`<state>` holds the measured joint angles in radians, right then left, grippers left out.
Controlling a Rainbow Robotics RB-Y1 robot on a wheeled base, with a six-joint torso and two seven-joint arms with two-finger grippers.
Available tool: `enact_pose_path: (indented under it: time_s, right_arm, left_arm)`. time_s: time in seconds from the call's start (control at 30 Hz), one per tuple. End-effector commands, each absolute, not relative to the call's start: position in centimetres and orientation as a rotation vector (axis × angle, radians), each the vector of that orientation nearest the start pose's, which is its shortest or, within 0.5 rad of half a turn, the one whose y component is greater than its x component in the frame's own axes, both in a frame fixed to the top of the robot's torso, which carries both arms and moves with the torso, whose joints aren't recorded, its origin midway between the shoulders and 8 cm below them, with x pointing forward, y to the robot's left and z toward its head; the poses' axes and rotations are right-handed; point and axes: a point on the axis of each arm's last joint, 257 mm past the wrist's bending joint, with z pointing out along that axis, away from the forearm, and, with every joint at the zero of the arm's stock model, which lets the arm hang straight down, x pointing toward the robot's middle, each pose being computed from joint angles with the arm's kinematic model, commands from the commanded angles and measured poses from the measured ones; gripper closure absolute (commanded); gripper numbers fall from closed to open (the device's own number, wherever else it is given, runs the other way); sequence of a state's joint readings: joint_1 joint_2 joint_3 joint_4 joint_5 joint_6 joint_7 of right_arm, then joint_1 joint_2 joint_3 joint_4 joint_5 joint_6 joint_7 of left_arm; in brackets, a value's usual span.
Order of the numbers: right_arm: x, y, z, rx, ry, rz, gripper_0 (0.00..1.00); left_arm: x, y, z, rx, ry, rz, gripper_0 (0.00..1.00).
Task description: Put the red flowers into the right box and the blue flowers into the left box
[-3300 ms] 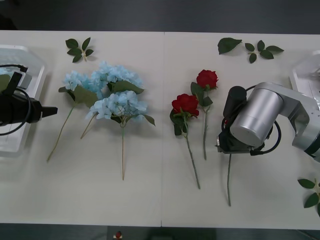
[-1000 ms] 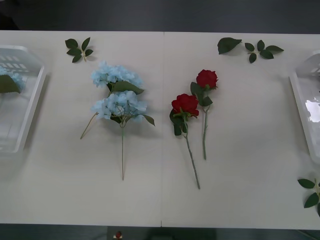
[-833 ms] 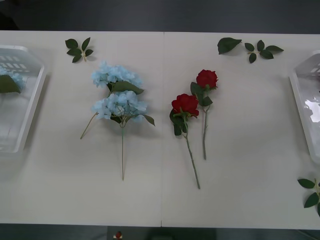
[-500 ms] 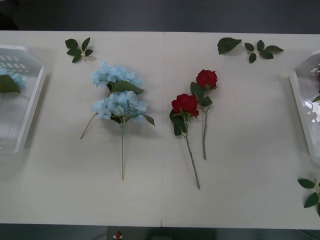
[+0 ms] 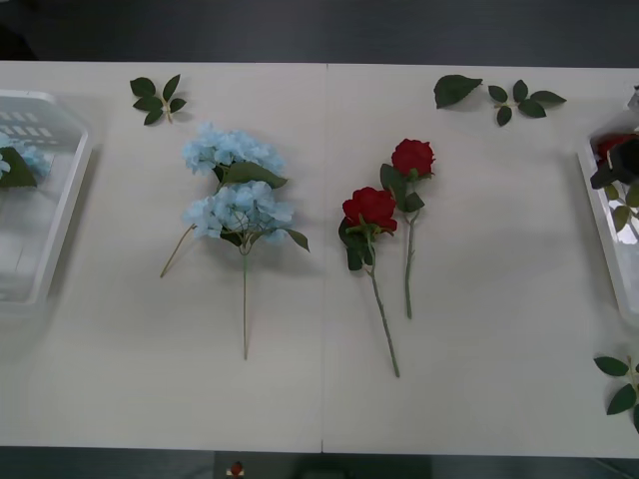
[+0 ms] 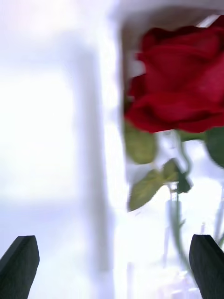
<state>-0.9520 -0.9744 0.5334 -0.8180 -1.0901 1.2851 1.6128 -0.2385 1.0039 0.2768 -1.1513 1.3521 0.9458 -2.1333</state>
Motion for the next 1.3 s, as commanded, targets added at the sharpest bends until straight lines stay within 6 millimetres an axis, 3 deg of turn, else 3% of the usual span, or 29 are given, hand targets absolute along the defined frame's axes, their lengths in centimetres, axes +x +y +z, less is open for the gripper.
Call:
enact_pose_path:
  time_s: [0.03,0.17,0.27,0.37,0.5,0.7,0.83,1.03,1.3]
  right_arm:
    - [56.3,-42.5,-15.5,-0.013,2.733,0.033,0.07]
    - [55.9,-36.0,-15.1,0.022,2.761,0.152,0.07]
    - [55.8,-32.5,-15.4,0.032,2.766,0.156,0.06]
    - [55.5,-29.4,-16.4,0.019,2.776,0.152,0.06]
    - [55.6,-25.2,-18.1,0.004,2.765,0.106,0.07]
    - [56.4,-20.1,-20.9,-0.029,2.721,0.016,0.07]
    - [57.1,-17.8,-22.5,-0.036,2.705,-0.012,0.06]
    - [58.9,-15.9,-24.5,0.0,2.675,0.015,0.06]
    - [59.7,-15.9,-25.8,0.02,2.673,-0.003,0.06]
  left_arm:
    - [50.3,55.7,-11.7,0.106,2.177,-0.144,0.19]
    - [49.9,50.7,-10.1,0.271,2.2,-0.237,0.02]
    - [50.0,47.9,-9.1,0.369,2.198,-0.243,0.0]
    - [50.6,44.9,-9.5,0.466,2.208,-0.236,0.0]
    - [52.6,40.5,-12.2,0.492,2.237,-0.26,0.0]
    - [56.6,35.8,-17.7,0.448,2.195,-0.209,0.0]
    - [58.2,33.5,-19.9,0.436,2.193,-0.171,0.0]
    - [60.2,29.9,-21.0,0.474,2.171,-0.131,0.0]
    - [63.2,24.8,-22.4,0.553,2.139,-0.068,0.0]
